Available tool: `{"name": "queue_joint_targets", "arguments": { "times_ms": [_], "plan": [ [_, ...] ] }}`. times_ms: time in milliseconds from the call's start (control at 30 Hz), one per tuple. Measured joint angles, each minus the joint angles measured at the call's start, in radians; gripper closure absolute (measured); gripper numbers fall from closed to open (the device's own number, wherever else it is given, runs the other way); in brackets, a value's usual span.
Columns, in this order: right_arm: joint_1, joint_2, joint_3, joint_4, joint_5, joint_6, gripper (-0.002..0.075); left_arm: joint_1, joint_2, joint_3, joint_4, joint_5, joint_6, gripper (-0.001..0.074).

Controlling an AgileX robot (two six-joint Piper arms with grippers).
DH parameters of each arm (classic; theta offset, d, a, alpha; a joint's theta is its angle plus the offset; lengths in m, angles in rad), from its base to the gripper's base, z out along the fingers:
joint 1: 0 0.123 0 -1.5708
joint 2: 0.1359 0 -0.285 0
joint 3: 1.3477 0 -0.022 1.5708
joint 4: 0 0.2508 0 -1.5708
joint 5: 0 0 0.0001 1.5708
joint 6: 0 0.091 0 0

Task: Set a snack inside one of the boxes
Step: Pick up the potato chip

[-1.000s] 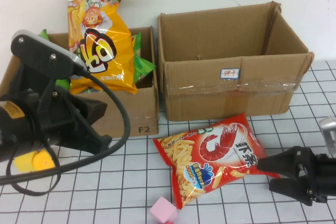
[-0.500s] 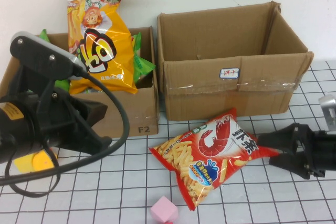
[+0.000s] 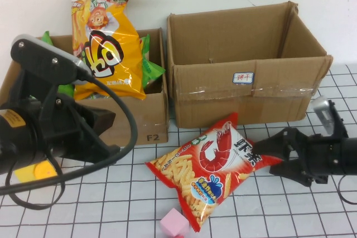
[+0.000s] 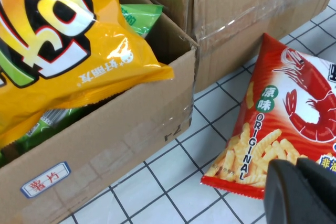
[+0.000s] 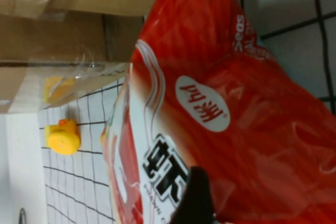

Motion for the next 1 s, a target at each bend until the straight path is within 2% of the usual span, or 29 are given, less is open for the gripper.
{"name": "queue_joint_targets", "arguments": {
  "times_ms": [200,300,400,500,533,600,733,1000],
  "plan": [
    [0.041,0.011,-0.028,0.000,-0.039,0.032,0.0148,0.000,0.000,0.000,0.000,0.004,0.000,0.0736],
    [0.050,0.032,-0.045,0.000,-0.039,0.034,0.0211,0.000,0.000,0.000,-0.004,0.006,0.000,0.0736],
    [0.050,0.050,-0.056,0.002,-0.031,0.020,0.0350,0.000,-0.002,0.000,-0.013,0.015,0.000,0.0736],
    [0.050,0.068,-0.060,0.004,-0.020,-0.010,0.0571,0.000,-0.002,0.000,-0.016,0.023,0.000,0.0736],
    [0.050,0.073,-0.060,0.006,-0.009,-0.021,0.0620,0.000,-0.002,0.000,-0.017,0.025,0.000,0.0736],
    [0.050,0.080,-0.060,0.011,0.011,-0.042,0.0671,0.000,-0.002,0.000,-0.020,0.031,0.000,0.0736],
    [0.050,0.081,-0.060,0.011,0.059,-0.077,0.0708,0.000,-0.002,0.000,-0.020,0.042,0.000,0.0736],
    [0.034,0.021,-0.060,0.001,0.191,-0.115,0.0718,0.000,-0.002,0.000,-0.020,0.045,0.000,0.0736]
  ]
}}
